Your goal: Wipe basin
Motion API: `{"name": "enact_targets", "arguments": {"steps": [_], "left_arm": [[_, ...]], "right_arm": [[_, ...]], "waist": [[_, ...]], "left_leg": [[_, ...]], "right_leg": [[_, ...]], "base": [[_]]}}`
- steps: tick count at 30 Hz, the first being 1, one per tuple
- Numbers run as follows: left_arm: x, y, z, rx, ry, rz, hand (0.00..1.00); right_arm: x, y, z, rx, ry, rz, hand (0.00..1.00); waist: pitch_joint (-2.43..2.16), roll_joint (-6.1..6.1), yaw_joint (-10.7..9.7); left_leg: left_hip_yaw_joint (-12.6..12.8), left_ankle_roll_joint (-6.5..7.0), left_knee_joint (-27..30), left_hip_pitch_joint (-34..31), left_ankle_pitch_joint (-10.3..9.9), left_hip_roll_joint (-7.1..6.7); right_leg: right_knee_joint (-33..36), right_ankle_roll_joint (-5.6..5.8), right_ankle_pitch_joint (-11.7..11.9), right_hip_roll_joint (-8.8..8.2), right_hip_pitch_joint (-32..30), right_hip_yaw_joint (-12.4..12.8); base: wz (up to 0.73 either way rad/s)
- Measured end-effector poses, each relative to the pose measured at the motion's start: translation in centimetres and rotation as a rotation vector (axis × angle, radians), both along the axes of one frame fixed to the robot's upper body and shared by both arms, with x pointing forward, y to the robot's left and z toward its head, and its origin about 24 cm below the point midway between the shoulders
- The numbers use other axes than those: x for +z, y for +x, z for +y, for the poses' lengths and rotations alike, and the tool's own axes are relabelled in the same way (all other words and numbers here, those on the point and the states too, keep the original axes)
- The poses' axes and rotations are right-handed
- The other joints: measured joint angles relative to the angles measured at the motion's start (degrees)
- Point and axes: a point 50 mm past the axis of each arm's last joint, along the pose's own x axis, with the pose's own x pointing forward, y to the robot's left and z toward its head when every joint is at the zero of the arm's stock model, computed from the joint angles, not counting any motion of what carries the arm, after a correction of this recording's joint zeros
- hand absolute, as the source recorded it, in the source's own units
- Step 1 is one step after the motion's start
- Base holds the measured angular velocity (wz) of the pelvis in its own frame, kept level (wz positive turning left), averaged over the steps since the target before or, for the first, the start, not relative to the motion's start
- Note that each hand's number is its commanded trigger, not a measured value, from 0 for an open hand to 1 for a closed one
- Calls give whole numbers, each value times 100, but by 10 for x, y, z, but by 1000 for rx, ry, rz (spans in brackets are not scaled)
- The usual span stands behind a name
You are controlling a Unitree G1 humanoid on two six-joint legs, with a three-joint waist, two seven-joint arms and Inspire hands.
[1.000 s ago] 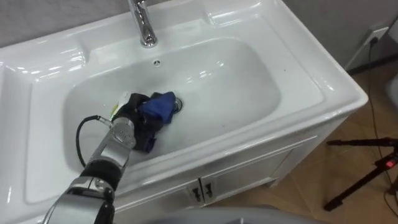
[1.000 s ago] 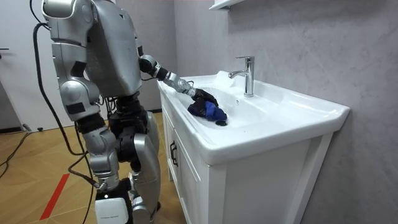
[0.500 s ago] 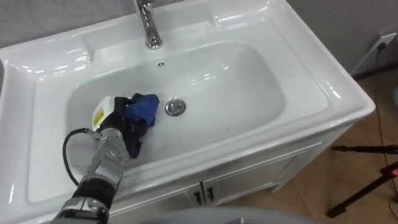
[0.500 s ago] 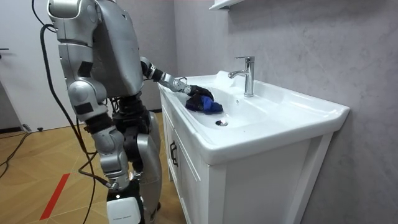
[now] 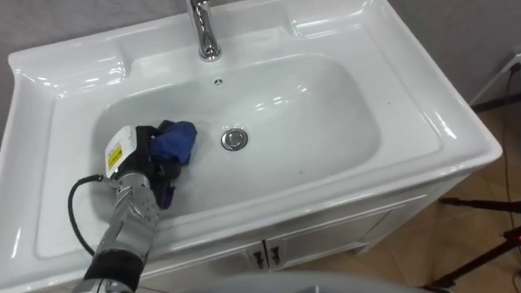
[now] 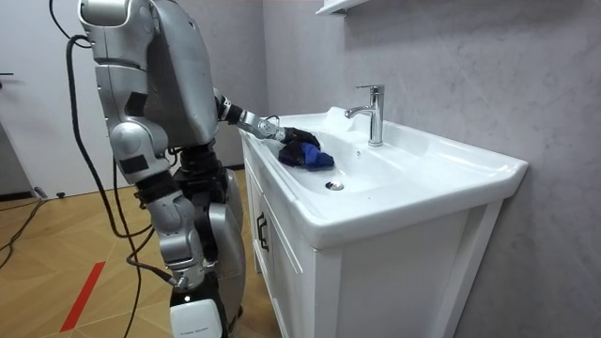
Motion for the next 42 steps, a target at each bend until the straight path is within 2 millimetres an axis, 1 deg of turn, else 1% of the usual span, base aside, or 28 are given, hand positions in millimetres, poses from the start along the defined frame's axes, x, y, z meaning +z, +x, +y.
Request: {"name": "enact_targets", "arguments": {"steps": [2,5,7,9,11,12,13,16,19,21,25,27,32,34,37,42], "left_arm": [[3,2,0,-17,32,-8,100],[7,4,0,-34,76,-32,100],[19,10,1,-28,81,-95,100],[31,16,3,-7,98,-167,100],[40,18,9,17,128,-217,100],[47,20,13,35,135,-253,100],[55,23,14,47,145,-302,100],[73,27,13,60,167,-406,100],[82,30,10,63,176,-470,100],[83,30,9,59,177,-490,100],[84,30,9,66,183,-505,100],[86,30,9,66,183,-511,100],[97,32,11,58,204,-560,100],[102,31,14,66,227,-588,100],[101,29,16,75,237,-591,100],[99,26,18,76,243,-580,100]], "right_arm": [[0,2,0,9,-6,-14,0],[0,0,0,22,-7,-17,0],[0,0,0,25,-5,-27,0],[0,1,-1,27,-7,-30,0],[0,0,-1,28,0,-28,0],[-1,-2,0,28,8,-23,0],[-1,-4,0,32,13,-16,0],[-2,-8,0,35,13,2,0],[-2,-8,0,36,15,2,0],[-2,-9,0,37,15,3,0],[-2,-11,0,33,23,8,0],[-3,-13,1,31,31,16,0],[-3,-15,1,27,45,25,0],[-4,-19,1,21,45,42,0],[-4,-23,1,19,47,62,0],[-3,-23,0,21,48,61,0]], "waist": [[2,-4,-4],[20,0,2],[56,5,8],[86,31,19],[83,43,20],[70,72,19],[73,73,22],[74,79,23],[76,79,-1],[81,79,-13],[111,52,-32],[118,42,-37],[115,45,-22],[105,57,-21],[93,75,-3],[87,83,51]], "left_leg": [[-31,0,11,-19,0,-2],[-112,-3,33,-25,-2,-8],[-156,-6,68,-72,-4,-5],[-158,-6,66,-80,-3,-4],[-158,-6,65,-77,-4,-6],[-158,-6,68,-78,-4,-7],[-161,-6,66,-83,-4,-9],[-162,-6,62,-78,-4,-13],[-162,-6,58,-75,-4,-10],[-162,-6,57,-76,-4,-10],[-162,-6,57,-79,-4,-12],[-162,-6,57,-83,-4,-17],[-182,-6,58,-137,-4,-24],[-189,-7,59,-131,-4,-24],[-189,-7,58,-110,-4,-24],[-186,-6,61,-103,-4,-19]], "right_leg": [[-15,0,0,-7,13,-35],[-85,-1,0,-22,75,-142],[-121,-2,0,-31,58,-223],[-158,-7,6,-31,59,-228],[-157,-7,7,-33,74,-232],[-162,-7,7,-33,78,-235],[-166,-7,7,-35,76,-239],[-164,-7,6,-39,84,-246],[-154,-7,6,-40,116,-263],[-154,-7,6,-40,117,-269],[-162,-7,6,-45,112,-268],[-164,-5,5,-51,83,-269],[-161,0,3,-51,37,-269],[-156,0,3,-50,49,-270],[-137,0,3,-48,79,-265],[-73,-1,3,-50,54,-264]], "base": [[11],[19],[18],[5],[0],[0],[0],[0],[0],[0],[0],[0],[0],[0],[0],[0]]}}
